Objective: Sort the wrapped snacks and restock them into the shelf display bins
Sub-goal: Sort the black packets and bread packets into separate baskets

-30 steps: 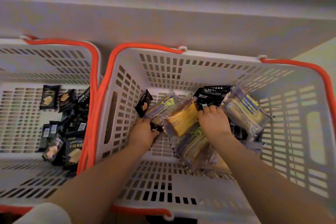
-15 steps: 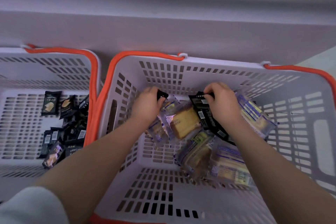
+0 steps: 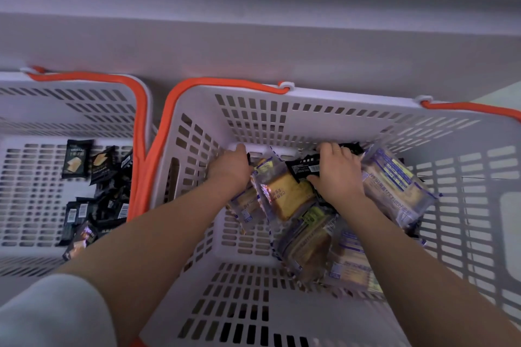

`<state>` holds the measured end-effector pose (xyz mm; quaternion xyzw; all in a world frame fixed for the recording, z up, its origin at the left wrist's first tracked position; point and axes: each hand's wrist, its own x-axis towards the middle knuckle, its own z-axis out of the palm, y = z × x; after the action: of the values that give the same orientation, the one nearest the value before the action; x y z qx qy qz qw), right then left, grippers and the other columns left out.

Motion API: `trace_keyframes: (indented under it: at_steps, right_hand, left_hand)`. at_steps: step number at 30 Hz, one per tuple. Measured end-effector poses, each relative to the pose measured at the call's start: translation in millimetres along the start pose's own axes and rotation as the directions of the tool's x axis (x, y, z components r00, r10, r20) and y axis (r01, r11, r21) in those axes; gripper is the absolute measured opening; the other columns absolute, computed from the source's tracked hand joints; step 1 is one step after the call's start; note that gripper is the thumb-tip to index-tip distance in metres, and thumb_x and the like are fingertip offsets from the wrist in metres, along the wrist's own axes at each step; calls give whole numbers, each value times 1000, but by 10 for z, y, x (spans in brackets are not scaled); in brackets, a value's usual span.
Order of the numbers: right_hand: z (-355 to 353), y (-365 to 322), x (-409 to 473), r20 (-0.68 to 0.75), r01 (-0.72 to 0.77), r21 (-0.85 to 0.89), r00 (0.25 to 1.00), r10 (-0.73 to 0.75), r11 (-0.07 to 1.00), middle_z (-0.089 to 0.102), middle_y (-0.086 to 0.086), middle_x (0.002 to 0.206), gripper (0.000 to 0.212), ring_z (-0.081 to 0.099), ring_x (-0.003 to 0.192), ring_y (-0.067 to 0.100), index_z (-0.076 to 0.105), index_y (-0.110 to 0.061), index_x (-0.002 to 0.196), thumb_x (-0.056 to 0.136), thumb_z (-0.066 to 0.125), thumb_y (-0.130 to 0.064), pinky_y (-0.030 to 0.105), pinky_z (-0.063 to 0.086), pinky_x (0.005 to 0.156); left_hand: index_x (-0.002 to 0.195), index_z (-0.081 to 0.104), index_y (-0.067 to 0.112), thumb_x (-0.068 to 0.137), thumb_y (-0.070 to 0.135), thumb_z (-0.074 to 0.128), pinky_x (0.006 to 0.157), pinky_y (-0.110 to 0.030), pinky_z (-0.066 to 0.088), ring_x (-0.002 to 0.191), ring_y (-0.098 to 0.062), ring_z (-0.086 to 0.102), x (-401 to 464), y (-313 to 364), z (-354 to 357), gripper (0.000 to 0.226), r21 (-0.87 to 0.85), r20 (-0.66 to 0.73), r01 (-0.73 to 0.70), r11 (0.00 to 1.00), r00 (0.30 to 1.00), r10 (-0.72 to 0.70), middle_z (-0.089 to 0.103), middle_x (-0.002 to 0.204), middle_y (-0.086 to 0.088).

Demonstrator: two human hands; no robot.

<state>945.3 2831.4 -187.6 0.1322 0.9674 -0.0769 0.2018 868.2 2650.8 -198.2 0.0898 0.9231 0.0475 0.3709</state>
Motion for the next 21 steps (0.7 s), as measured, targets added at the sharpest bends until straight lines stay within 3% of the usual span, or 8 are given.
trace_keyframes:
  at_steps: [4, 7, 9, 11, 14, 17, 19, 21]
  right_hand:
    - [60, -3, -22, 47, 3, 24, 999, -4, 1000, 41, 16, 137, 48, 30, 133, 30, 40, -6, 121, 86, 63, -28, 40, 19, 112]
    - [92, 8, -88, 27, 32, 40, 999, -34, 999, 50, 16, 132, 39, 34, 132, 30, 41, -9, 114, 86, 63, -25, 40, 17, 113]
    - [94, 39, -159, -15, 71, 49, 997, -70, 996, 56, 9, 121, 37, 44, 119, 28, 43, -13, 112, 85, 64, -25, 36, 26, 104]
    - [90, 63, -267, -43, 93, 138, 995, -88, 986, 57, 7, 118, 38, 46, 115, 27, 44, -16, 114, 84, 65, -23, 35, 31, 98]
    - [33, 40, -453, -105, 66, 409, 994, -25, 910, 59, 2, 114, 41, 53, 107, 22, 45, -18, 117, 83, 68, -19, 33, 40, 85]
    - [-165, -152, -631, -65, -60, 729, 986, 156, 682, 57, -14, 99, 49, 56, 88, 6, 42, -17, 121, 82, 70, -25, 23, 44, 72]
    - [-337, -351, -726, 46, -158, 899, 962, 270, 409, 59, -13, 101, 51, 60, 92, 8, 43, -17, 121, 81, 70, -32, 26, 49, 77]
    - [-529, -583, -806, 192, -237, 962, 940, 283, 133, 63, -5, 104, 43, 64, 91, 11, 46, -20, 116, 82, 68, -34, 30, 52, 77]
  left_hand:
    - [133, 34, 2, 90, 30, 59, 81, -37, 45, 105, -29, 55, 81, 59, -83, 57, -47, 82, 104, 993, 992, -100, 57, 114, -15]
    - [104, 55, 3, 94, 23, 52, 72, -31, 42, 85, -24, 54, 82, 65, -60, 22, -26, 99, 88, 996, 991, -85, 59, 86, -8]
    - [94, 56, 5, 93, 19, 50, 69, -30, 41, 87, -27, 56, 62, 19, -43, 15, -108, 30, 50, 993, 998, -47, 63, 99, -14]
    - [107, 58, 3, 93, 20, 52, 70, -29, 42, 96, -30, 58, 6, -23, -55, 23, -272, -49, -12, 962, 999, -1, 63, 108, -17]
    - [126, 53, 7, 93, 24, 53, 72, -18, 38, 105, -27, 58, -175, 8, -129, 37, -483, -211, -149, 863, 976, 51, 62, 119, -13]
    - [120, 53, 12, 94, 30, 51, 59, -5, 35, 91, -16, 62, -478, 52, -231, 32, -588, -371, -309, 748, 924, 90, 65, 98, 2]
    - [113, 53, 13, 93, 31, 50, 57, 1, 35, 76, 2, 56, -727, 21, -315, 27, -657, -444, -378, 652, 893, 70, 57, 83, 17]
    - [113, 50, 15, 93, 31, 50, 62, 2, 36, 74, 9, 53, -975, -80, -395, 24, -672, -528, -449, 589, 848, 45, 55, 83, 19]
